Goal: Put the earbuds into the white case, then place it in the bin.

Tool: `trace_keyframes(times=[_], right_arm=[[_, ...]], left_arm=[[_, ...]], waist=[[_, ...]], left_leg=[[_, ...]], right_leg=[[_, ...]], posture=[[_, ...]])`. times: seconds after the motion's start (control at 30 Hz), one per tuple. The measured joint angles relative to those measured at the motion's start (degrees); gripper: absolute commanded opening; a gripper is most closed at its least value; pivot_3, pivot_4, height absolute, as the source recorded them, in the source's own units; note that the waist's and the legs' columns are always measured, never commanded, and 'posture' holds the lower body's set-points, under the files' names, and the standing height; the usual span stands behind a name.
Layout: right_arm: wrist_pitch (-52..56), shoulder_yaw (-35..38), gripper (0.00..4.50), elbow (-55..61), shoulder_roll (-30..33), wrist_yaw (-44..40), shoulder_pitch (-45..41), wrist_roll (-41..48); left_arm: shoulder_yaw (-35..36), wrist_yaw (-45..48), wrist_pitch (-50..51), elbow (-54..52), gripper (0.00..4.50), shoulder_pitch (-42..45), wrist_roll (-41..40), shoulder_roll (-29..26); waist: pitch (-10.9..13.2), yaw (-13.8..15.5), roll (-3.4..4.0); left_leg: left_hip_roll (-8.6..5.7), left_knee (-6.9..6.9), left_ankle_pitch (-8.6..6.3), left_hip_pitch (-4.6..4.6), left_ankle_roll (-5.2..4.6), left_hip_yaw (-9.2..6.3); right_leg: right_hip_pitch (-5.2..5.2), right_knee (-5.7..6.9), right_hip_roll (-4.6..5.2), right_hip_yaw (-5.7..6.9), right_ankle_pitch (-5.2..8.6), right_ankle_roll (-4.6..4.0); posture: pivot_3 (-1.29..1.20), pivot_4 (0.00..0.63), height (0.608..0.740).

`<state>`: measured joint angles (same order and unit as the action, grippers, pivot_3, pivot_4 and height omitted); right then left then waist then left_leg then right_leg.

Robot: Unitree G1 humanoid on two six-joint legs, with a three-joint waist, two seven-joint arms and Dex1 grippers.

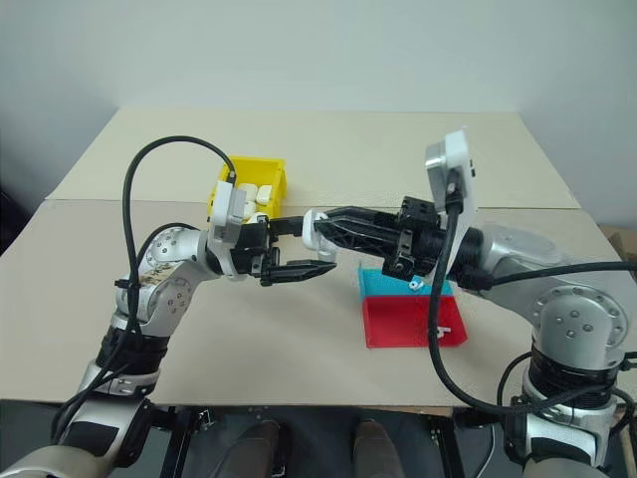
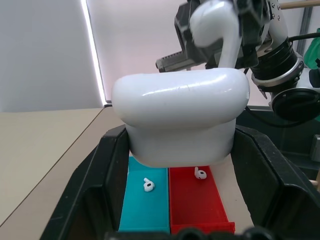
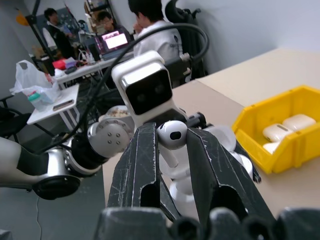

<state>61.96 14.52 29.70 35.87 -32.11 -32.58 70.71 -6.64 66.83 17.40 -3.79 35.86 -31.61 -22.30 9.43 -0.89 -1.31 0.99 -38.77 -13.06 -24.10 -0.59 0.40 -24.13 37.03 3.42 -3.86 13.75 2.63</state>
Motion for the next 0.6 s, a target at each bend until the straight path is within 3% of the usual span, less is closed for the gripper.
trace_keyframes(times=[0.6], right_arm=[[-6.9,-5.7,0.61,1.5,5.3,-5.0,2.7,-7.9]], left_arm=[[-0.2,-0.1,0.1,-0.5,2.76,-0.3,0.3,-0.2]], waist=[[0.0,0.0,0.00]], left_leg=[[0.01,-0.01,0.00,-0.01,0.00,0.00]], right_leg=[[0.01,-0.02,-0.02,0.02,0.00,0.00]], posture=[[0.00,0.150,0.740]])
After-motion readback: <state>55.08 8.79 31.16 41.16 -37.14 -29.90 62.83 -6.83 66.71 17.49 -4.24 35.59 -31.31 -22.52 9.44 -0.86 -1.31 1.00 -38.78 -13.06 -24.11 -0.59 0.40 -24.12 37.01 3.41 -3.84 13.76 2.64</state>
